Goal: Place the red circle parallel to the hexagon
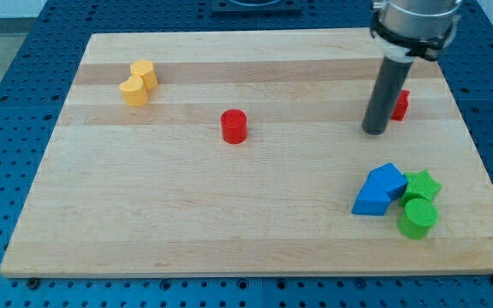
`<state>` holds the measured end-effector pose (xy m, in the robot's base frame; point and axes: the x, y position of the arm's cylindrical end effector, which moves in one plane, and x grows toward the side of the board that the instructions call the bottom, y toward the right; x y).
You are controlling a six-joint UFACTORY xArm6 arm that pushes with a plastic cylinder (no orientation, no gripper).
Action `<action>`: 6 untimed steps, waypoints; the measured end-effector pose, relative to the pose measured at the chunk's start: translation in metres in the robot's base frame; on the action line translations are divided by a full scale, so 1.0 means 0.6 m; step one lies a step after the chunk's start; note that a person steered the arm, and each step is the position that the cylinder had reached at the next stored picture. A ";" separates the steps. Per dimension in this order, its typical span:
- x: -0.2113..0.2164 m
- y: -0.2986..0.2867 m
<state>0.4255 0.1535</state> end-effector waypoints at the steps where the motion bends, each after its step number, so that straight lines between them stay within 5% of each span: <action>1: 0.001 -0.059; 5: 0.052 -0.299; 6: 0.001 -0.344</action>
<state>0.4264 -0.0531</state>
